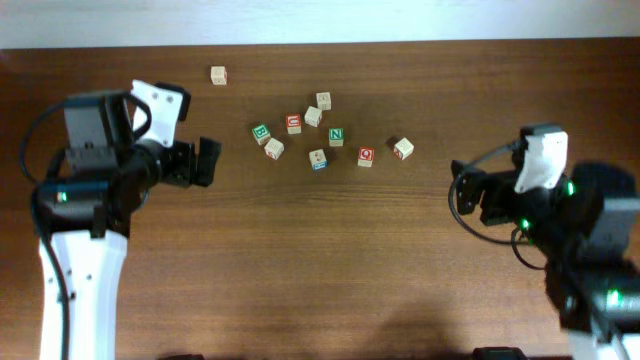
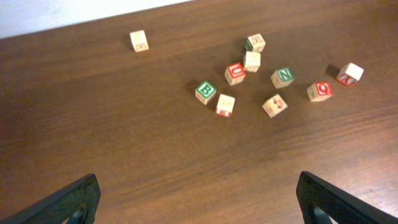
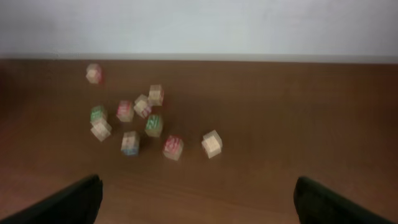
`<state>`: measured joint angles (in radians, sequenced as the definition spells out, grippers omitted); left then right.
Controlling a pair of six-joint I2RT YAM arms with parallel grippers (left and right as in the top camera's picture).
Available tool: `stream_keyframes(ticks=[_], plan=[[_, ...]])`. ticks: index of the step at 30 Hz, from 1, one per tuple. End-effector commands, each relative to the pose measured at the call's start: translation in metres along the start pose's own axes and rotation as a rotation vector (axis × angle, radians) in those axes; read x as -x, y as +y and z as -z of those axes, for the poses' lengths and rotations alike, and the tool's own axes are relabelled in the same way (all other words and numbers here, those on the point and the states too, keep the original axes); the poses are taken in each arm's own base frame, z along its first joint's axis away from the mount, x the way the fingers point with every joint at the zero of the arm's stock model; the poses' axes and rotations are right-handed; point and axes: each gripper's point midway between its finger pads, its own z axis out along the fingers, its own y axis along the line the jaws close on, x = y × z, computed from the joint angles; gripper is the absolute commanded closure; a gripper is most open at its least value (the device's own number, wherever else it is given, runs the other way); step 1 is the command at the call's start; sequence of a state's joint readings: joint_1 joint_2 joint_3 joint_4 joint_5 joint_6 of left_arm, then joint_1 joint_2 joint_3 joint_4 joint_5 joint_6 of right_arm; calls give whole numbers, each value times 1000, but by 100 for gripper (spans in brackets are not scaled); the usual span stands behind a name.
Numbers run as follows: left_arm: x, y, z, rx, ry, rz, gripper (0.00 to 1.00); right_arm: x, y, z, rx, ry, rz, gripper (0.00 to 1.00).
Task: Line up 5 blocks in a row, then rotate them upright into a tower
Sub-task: 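Raise both arms and move the right gripper over the blocks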
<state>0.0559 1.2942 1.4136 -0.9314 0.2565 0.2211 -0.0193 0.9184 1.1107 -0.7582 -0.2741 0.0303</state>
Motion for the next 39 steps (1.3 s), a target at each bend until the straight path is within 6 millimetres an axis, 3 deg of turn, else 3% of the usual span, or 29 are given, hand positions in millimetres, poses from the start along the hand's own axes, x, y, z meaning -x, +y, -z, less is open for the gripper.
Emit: stream_keyframes(ticks=[1,10,13,16,20,24,29,35,39], plan=[[11,-9,-7,-88,18,17,1,12,9,-16,79,110,-51,2],[7,-18,-16,-155,41,31,1,-38,13,-81,215,406,-182,1],[13,-17,-17,-154,22,31,0,-42,1,-91,138,434,-268,7],[17,-14,-21,-139,14,95,7,-38,-13,-95,42,426,-357,10],[21,2,-37,17,47,210,10,-16,-20,-95,-43,379,-411,14],[31,4,-57,102,89,246,13,2,-24,-104,-165,359,-444,16],[36,11,-80,229,153,266,14,-6,-15,-147,-204,408,-539,20],[27,12,-100,244,200,284,13,-45,-17,-210,-275,485,-674,22],[27,12,-102,245,202,284,13,-67,-20,-237,-349,499,-714,23]])
